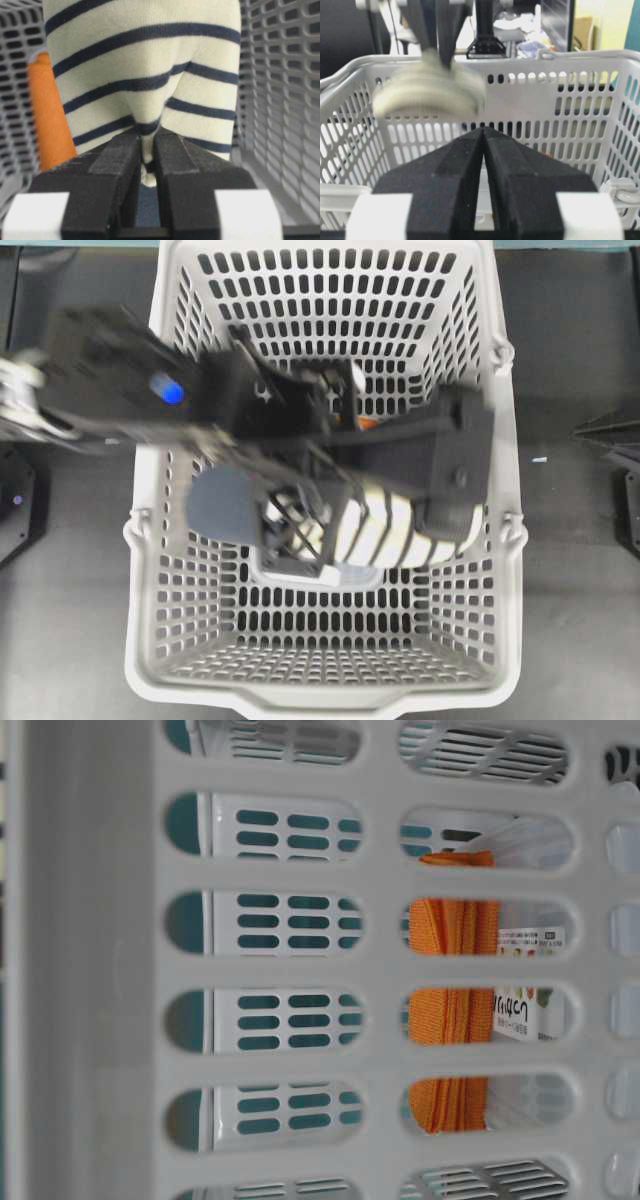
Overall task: Pick up the slipper from the shopping basket with the left arm.
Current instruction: 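Lift the gripped slipper upward out of the basket with the left gripper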
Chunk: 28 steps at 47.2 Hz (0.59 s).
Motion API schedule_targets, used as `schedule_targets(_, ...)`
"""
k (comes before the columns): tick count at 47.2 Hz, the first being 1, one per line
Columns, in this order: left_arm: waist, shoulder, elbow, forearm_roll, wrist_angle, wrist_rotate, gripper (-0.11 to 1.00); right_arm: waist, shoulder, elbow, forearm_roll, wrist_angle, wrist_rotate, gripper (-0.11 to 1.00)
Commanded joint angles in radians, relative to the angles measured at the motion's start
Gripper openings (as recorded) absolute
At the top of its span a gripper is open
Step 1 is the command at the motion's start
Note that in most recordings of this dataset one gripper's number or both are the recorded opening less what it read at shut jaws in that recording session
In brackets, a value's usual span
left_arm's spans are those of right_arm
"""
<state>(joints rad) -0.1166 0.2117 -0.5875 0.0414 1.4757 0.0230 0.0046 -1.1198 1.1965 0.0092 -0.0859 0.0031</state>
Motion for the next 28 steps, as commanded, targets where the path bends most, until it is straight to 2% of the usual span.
schedule_targets(1,0.003,0.028,-0.138,0.005,0.120,-0.005,0.06,0.002,0.003,-0.014,0.005,-0.005,0.000,-0.01)
schedule_targets(8,0.003,0.077,-0.216,0.005,0.170,-0.005,0.06,0.003,0.002,-0.014,0.005,-0.003,0.002,-0.01)
schedule_targets(28,0.003,0.101,-0.215,0.005,0.172,-0.018,0.06,0.011,0.002,-0.014,0.005,-0.003,0.002,-0.01)
